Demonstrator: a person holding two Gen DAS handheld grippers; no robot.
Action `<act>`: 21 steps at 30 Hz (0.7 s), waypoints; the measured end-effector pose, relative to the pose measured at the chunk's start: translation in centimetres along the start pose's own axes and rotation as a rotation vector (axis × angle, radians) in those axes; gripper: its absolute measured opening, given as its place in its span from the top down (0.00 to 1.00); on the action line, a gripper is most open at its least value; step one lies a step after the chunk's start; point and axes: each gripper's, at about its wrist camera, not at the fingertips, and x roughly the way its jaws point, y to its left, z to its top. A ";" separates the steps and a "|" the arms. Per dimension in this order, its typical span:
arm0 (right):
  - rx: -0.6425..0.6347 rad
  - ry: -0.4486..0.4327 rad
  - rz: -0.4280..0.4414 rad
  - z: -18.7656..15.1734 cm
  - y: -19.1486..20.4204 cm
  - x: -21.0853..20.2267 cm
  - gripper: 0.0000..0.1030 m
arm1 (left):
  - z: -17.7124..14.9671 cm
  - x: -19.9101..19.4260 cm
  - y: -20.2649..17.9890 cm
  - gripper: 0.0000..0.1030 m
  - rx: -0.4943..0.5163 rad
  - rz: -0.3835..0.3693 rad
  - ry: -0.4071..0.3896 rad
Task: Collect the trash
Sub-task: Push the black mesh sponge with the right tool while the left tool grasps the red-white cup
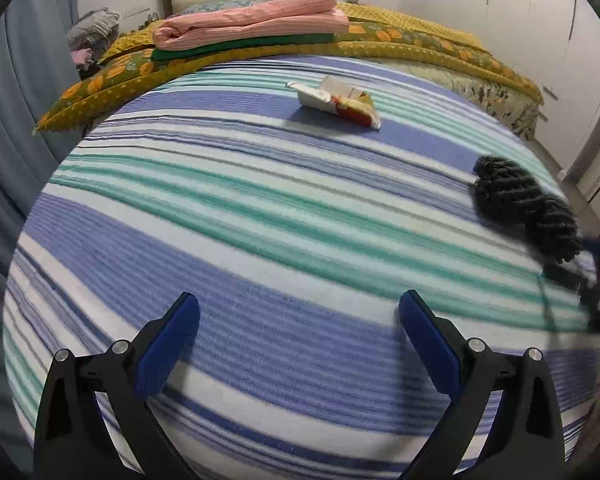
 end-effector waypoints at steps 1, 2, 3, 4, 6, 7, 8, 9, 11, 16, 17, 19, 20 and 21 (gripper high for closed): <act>-0.013 -0.027 -0.014 -0.4 0.4 -0.2 0.08 | 0.5 0.0 0.0 0.04 -0.008 -0.011 0.000; -0.032 -0.043 -0.026 -0.7 0.8 -0.3 0.08 | 1.7 0.1 -0.1 0.04 -0.025 -0.017 -0.007; -0.049 -0.054 -0.028 -0.9 1.2 -0.3 0.08 | 2.6 0.0 -0.2 0.04 -0.035 -0.022 -0.015; -0.067 -0.058 -0.023 -0.9 1.5 -0.4 0.08 | 3.5 0.1 -0.4 0.04 -0.045 -0.030 -0.026; -0.082 -0.057 -0.014 -0.8 1.7 -0.3 0.08 | 6.2 0.7 -1.3 0.04 -0.074 -0.041 -0.052; -0.078 -0.057 -0.012 -0.7 1.6 -0.2 0.08 | 7.4 1.4 -1.7 0.04 -0.086 -0.030 -0.059; -0.073 -0.056 -0.010 -0.7 1.6 -0.2 0.08 | 8.4 2.2 -2.2 0.04 -0.102 -0.016 -0.064; -0.073 -0.056 -0.009 -0.7 1.5 -0.2 0.08 | 9.2 2.9 -2.5 0.05 -0.115 -0.005 -0.067; -0.073 -0.056 -0.009 -0.8 1.6 -0.2 0.08 | 11.0 4.9 -3.2 0.08 -0.159 0.031 -0.071; -0.073 -0.056 -0.010 -0.6 1.5 -0.1 0.08 | 13.1 7.7 -2.4 0.30 -0.302 0.009 -0.076; -0.073 -0.056 -0.010 -0.6 1.5 -0.1 0.08 | 13.1 8.0 -2.0 0.45 -0.324 -0.006 -0.075; -0.072 -0.057 -0.010 -0.7 1.4 -0.1 0.08 | 12.9 7.9 -1.2 0.69 -0.350 -0.054 -0.082; -0.071 -0.057 -0.010 -0.7 1.5 -0.2 0.08 | 12.7 7.4 -0.7 0.79 -0.354 -0.063 -0.102; -0.072 -0.057 -0.010 -0.7 1.5 -0.1 0.08 | 12.5 7.0 -0.3 0.84 -0.349 -0.061 -0.115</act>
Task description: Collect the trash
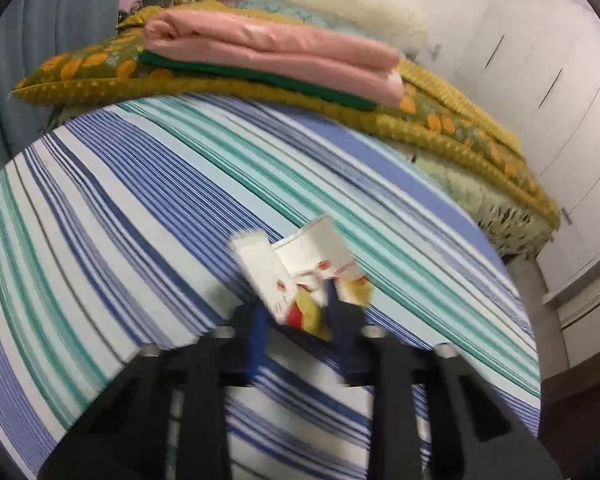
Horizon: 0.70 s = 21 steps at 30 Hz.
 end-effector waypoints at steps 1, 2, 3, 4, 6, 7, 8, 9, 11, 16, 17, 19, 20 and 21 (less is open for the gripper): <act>0.000 0.000 0.000 0.0 0.0 0.0 0.08 | 0.0 -0.6 0.4 0.87 0.013 0.000 -0.007; 0.000 0.000 0.000 0.0 0.0 0.0 0.08 | 0.0 -1.4 0.9 0.92 0.036 -0.008 -0.006; 0.000 0.000 0.000 0.0 0.0 0.0 0.08 | -0.1 -2.3 1.4 0.93 0.072 -0.006 -0.001; 0.000 0.000 0.000 0.0 0.0 0.0 0.08 | -0.2 -3.1 1.9 0.93 0.107 0.008 0.005; 0.000 0.000 0.000 0.0 0.1 0.0 0.08 | -0.7 -5.4 3.3 0.93 0.193 0.015 0.030; 0.002 -0.001 -0.002 -0.2 0.1 -0.1 0.08 | -1.0 -6.3 3.7 0.93 0.233 0.029 0.047; 0.001 -0.002 -0.001 -0.2 -0.1 -0.1 0.08 | -1.5 -7.9 4.3 0.93 0.304 0.074 0.052; 0.001 -0.002 -0.002 -0.2 -0.1 0.0 0.08 | -1.8 -8.9 4.5 0.93 0.358 0.119 0.041; 0.001 -0.002 -0.001 -0.1 -0.1 0.0 0.08 | -3.3 -10.8 4.1 0.92 0.502 0.235 -0.005; 0.001 -0.002 -0.001 -0.2 -0.2 -0.1 0.08 | -8.7 -10.5 -0.2 0.90 0.728 0.268 0.012; 0.001 -0.002 -0.001 -0.2 -0.2 -0.1 0.08 | -10.0 -10.4 -1.4 0.83 0.770 0.253 0.016; 0.001 -0.002 -0.002 -0.2 -0.2 -0.1 0.08 | -11.5 -10.3 -3.2 0.71 0.823 0.211 0.022; 0.002 -0.003 -0.001 -0.2 -0.2 -0.1 0.08 | -12.5 -10.5 -4.4 0.64 0.842 0.153 0.036; 0.002 -0.003 -0.001 -0.2 -0.2 -0.1 0.08 | -13.0 -10.7 -4.9 0.58 0.848 0.110 0.051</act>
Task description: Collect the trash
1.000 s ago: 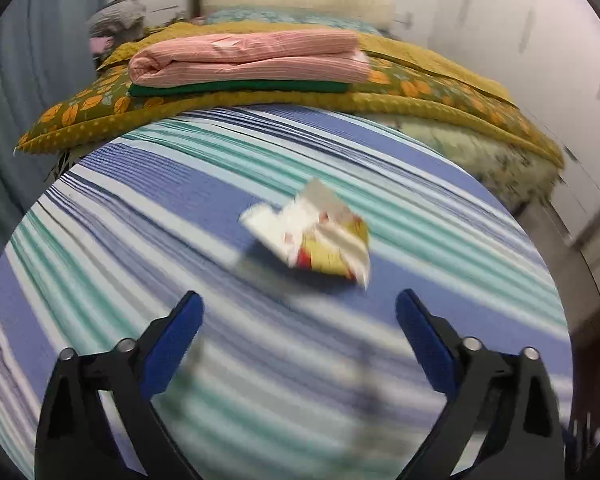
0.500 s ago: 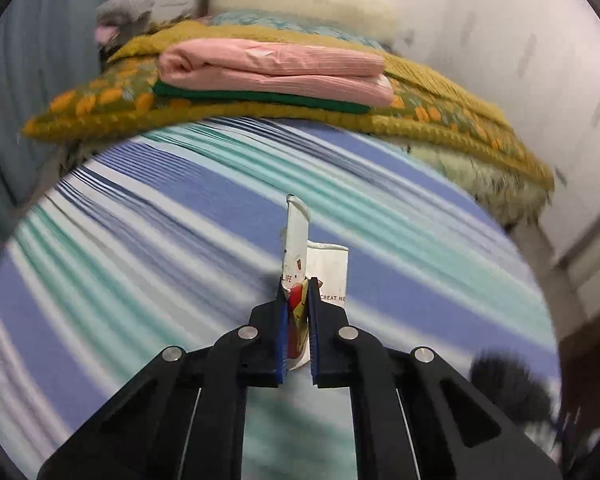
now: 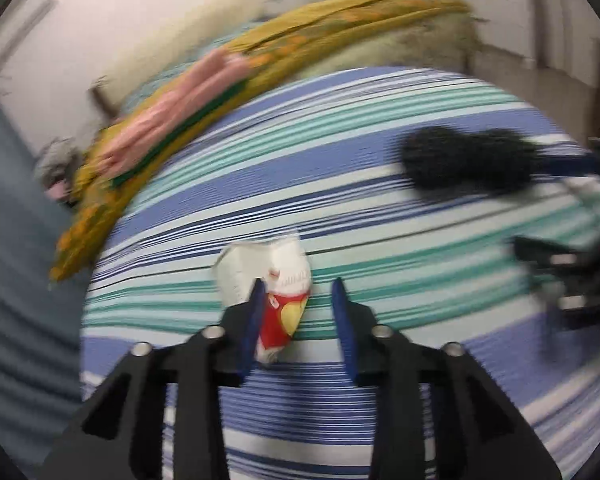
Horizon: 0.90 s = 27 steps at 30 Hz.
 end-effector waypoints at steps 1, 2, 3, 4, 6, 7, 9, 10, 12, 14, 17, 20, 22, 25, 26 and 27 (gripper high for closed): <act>0.001 0.000 0.000 -0.1 0.0 0.0 0.08 | 0.0 -0.3 -0.5 0.55 0.005 -0.043 -0.004; 0.001 0.000 0.000 0.0 -0.1 -0.1 0.08 | -0.1 -0.9 -0.8 0.49 0.008 -0.108 -0.010; 0.002 -0.001 0.000 -0.1 -0.1 -0.1 0.08 | -0.3 -1.4 -0.8 0.42 0.006 -0.140 -0.016; 0.002 -0.001 0.000 -0.1 -0.1 -0.1 0.08 | -0.5 -2.1 -0.2 0.40 -0.006 -0.184 -0.032; 0.002 -0.001 0.000 -0.1 -0.1 -0.1 0.08 | -1.1 -3.4 1.3 0.32 -0.045 -0.238 -0.058; 0.002 -0.001 0.000 -0.1 -0.1 -0.1 0.08 | -1.4 -4.0 2.4 0.29 -0.069 -0.257 -0.070; 0.002 -0.001 -0.001 -0.1 -0.1 -0.1 0.08 | -2.0 -5.1 4.7 0.26 -0.123 -0.271 -0.093; 0.002 -0.001 -0.001 -0.1 -0.1 -0.1 0.08 | -2.3 -5.4 6.1 0.26 -0.150 -0.260 -0.105; 0.002 -0.001 -0.001 -0.1 -0.1 -0.1 0.08 | -2.4 -5.2 8.1 0.25 -0.194 -0.219 -0.108; 0.002 -0.001 -0.001 -0.1 0.0 -0.1 0.08 | -2.3 -4.5 9.7 0.25 -0.261 -0.223 -0.106; 0.002 -0.002 -0.002 -0.1 0.0 -0.1 0.08 | -2.4 -1.4 11.0 0.25 -0.362 -0.249 -0.058; 0.002 -0.002 -0.003 -0.1 0.0 -0.1 0.08 | -2.1 1.1 9.2 0.26 -0.345 -0.216 -0.013; 0.002 -0.002 -0.004 -0.1 -0.1 -0.1 0.08 | -1.8 2.1 8.1 0.27 -0.319 -0.160 0.014; 0.003 -0.002 -0.004 -0.1 -0.1 -0.2 0.08 | -1.8 3.8 8.0 0.28 -0.383 -0.096 0.053; 0.004 -0.002 -0.003 -0.1 -0.2 -0.2 0.08 | -2.0 4.2 8.2 0.39 -0.407 -0.103 0.060; 0.004 -0.002 -0.004 -0.1 -0.2 -0.2 0.08 | -2.3 4.6 8.5 0.56 -0.431 -0.122 0.071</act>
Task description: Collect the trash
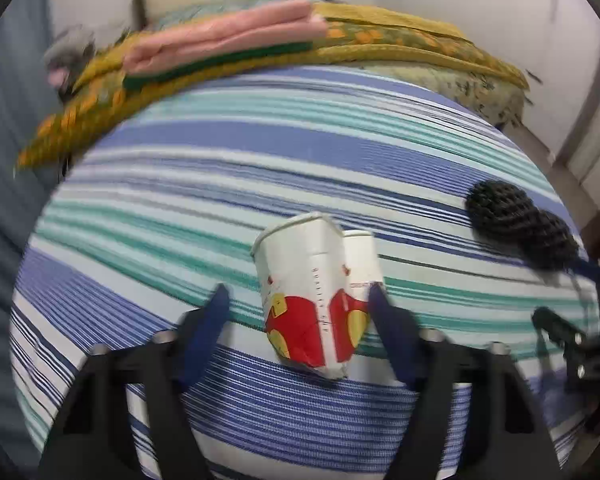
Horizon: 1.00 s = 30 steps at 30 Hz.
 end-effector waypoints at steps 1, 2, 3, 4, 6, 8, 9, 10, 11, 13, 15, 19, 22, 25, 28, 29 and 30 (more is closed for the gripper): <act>0.000 0.000 0.000 0.0 0.0 0.0 0.08 | -0.1 0.0 0.3 0.57 -0.013 -0.022 -0.003; 0.000 0.000 -0.001 0.0 0.0 0.0 0.08 | -0.2 -0.3 0.6 0.67 -0.015 -0.037 -0.018; 0.000 0.000 0.000 0.0 -0.1 0.0 0.08 | -0.4 -0.6 0.5 0.70 -0.007 -0.047 -0.018; 0.000 0.000 -0.001 0.0 0.0 0.0 0.08 | -0.5 -1.0 0.5 0.71 0.010 -0.047 -0.015; 0.000 0.000 -0.001 0.0 0.0 0.0 0.08 | -0.9 -1.9 0.7 0.71 0.041 -0.038 -0.013; 0.000 -0.001 -0.002 0.0 0.1 0.0 0.08 | -1.3 -2.4 1.1 0.70 0.043 -0.035 -0.005; 0.001 0.000 -0.002 0.0 0.1 0.0 0.08 | -1.6 -2.3 1.4 0.67 0.042 -0.037 0.009; 0.001 0.000 -0.002 0.0 0.1 0.0 0.08 | -1.8 -2.1 1.5 0.63 0.043 -0.034 0.018; 0.001 0.000 -0.002 0.0 0.0 0.0 0.08 | -2.2 -1.9 1.5 0.56 0.049 -0.015 0.016; 0.000 0.000 -0.003 0.0 0.1 0.0 0.08 | -2.5 -1.9 1.3 0.49 0.052 0.004 0.002; 0.001 0.000 -0.002 0.0 0.0 0.0 0.08 | -2.8 -1.8 1.4 0.30 0.033 0.015 -0.012; 0.001 -0.001 -0.003 0.0 0.2 0.0 0.08 | -3.0 -1.4 2.0 0.16 -0.008 0.043 -0.024; 0.001 -0.001 -0.003 0.0 0.1 0.0 0.08 | -3.0 -1.1 2.6 0.10 -0.045 0.040 -0.019; 0.003 0.000 -0.003 -0.1 0.1 0.0 0.08 | -3.1 -1.0 2.8 0.07 -0.049 0.048 -0.027; 0.003 0.000 -0.002 -0.1 0.1 0.0 0.07 | -3.1 -0.8 2.7 0.04 -0.043 0.053 -0.019; 0.005 0.001 -0.002 -0.1 0.0 0.0 0.07 | -3.0 -0.8 2.7 0.04 -0.040 0.055 -0.018; 0.006 0.001 -0.001 -0.1 -0.1 -0.1 0.07 | -3.1 -0.8 2.7 0.04 -0.038 0.055 -0.018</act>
